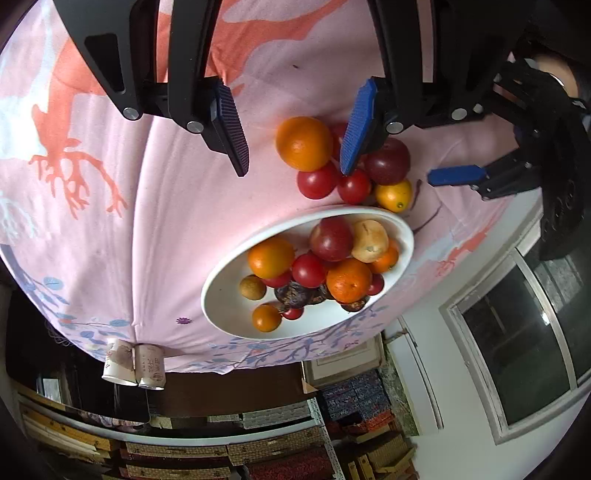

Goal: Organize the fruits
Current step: 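Carry a large red tomato with the left tool while the right tool carries an orange onto the plate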

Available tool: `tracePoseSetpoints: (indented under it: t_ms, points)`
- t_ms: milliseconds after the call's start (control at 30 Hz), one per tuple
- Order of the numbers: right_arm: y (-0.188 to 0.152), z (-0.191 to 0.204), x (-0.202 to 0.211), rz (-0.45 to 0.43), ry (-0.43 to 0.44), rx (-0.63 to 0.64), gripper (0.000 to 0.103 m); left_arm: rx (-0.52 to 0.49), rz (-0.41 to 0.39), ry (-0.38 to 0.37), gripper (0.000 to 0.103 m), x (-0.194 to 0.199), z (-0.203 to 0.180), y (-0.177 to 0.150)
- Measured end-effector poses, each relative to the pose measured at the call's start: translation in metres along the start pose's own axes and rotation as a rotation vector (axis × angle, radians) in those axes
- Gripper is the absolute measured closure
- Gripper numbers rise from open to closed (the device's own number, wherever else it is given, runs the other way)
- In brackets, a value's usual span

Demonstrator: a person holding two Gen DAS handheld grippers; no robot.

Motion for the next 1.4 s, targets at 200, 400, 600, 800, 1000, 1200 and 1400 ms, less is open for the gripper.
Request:
tracePoseSetpoints:
  t_ms: [200, 400, 600, 800, 1000, 1200, 1400]
  points:
    - [-0.011, 0.001, -0.021, 0.098, 0.037, -0.044, 0.051, -0.005, 0.006, 0.002, 0.036, -0.007, -0.012, 0.005]
    - [-0.01, -0.008, -0.017, 0.066, 0.138, -0.127, 0.066, 0.02, 0.01, -0.029, 0.036, -0.013, -0.017, 0.012]
    - [-0.008, -0.013, -0.007, 0.018, 0.192, -0.171, 0.066, 0.03, 0.009, -0.078, 0.036, -0.018, -0.024, 0.019]
    - [-0.004, -0.017, 0.0, -0.018, 0.202, -0.186, 0.064, -0.111, -0.017, -0.099, 0.036, -0.005, -0.051, 0.011]
    - [-0.003, -0.017, -0.001, -0.017, 0.198, -0.177, 0.064, -0.043, 0.014, -0.087, 0.037, -0.011, -0.033, 0.01]
    - [-0.004, -0.019, -0.001, -0.018, 0.199, -0.184, 0.064, -0.038, 0.067, -0.085, 0.056, -0.021, -0.025, 0.004]
    - [-0.004, -0.018, 0.0, -0.024, 0.201, -0.181, 0.064, -0.038, -0.011, -0.112, 0.065, -0.006, -0.025, 0.005]
Point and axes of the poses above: each gripper's, at about its wrist camera, not at the fingertips, and x roughly against the way its jaws point, z to its left, y to its top, the point moved 8 cm from there along -x, roughly the way its jaws point, and after that the axes turned 6 degrees about z, right-handed, at the moved point
